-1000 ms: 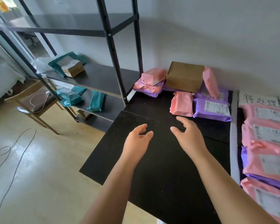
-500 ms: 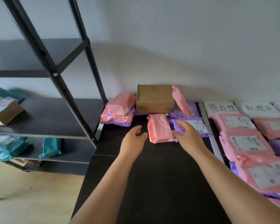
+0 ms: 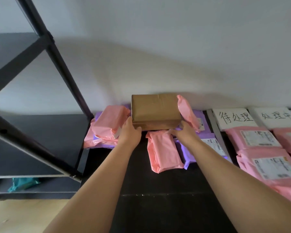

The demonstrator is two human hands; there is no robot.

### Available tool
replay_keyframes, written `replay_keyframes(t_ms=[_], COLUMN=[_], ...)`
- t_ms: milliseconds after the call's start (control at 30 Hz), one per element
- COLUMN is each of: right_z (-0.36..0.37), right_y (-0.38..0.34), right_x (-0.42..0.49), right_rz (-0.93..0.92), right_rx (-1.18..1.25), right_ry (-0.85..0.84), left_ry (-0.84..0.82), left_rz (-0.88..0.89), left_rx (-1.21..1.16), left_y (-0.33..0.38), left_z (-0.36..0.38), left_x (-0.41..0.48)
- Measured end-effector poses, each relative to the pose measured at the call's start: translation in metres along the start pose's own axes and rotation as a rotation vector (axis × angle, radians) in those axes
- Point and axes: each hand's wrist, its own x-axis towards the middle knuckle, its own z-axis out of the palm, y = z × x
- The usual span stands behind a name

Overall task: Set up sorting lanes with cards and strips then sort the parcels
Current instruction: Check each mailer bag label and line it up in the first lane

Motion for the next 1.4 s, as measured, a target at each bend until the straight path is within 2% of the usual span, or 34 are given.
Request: replay_keyframes(t_ms=[200, 333, 500, 667, 833, 1033, 1300, 1400], right_z=[0.009, 0.006, -0.003, -0.022, -0.049, -0.081, -0.114, -0.126], right_y=[0.002, 0.003, 0.004, -0.007, -0.010, 0.005, 0.019, 0.021], right_x=[0.027, 0.026, 0.005, -0.034, -0.087, -0.159, -0.244, -0.266], right_rz=[0.004, 0.043, -0.019, -0.177, -0.180, -0.284, -0.449, -0.492], right_rx=[0.066, 0.094, 0.076, 0.186, 0.200, 0.286, 0.253, 0.196], right_ry=[0.026, -0.007, 0.014, 0.012, 0.003, -0.026, -0.039, -0.003], left_ry=[-0.024, 0.045, 0.142, 0.221, 0.261, 0.273, 0.396, 0.384], left_rz=[-0.059, -0.063, -0.024, 0.014, 0.039, 0.089, 0.017, 0.026], left_rx=[-0.024, -0.074, -0.114, -0.261, -0.396, -0.464, -0.582, -0.643], left_y=[-0.005, -0.006, 0.001, 0.011, 0.020, 0.029, 0.040, 0.050], left_z=[0.013, 0.016, 0.007, -0.009, -0.029, -0.038, -0.041, -0.043], left_x=[0.028, 0.030, 0.008, -0.038, -0.100, -0.185, -0.265, -0.289])
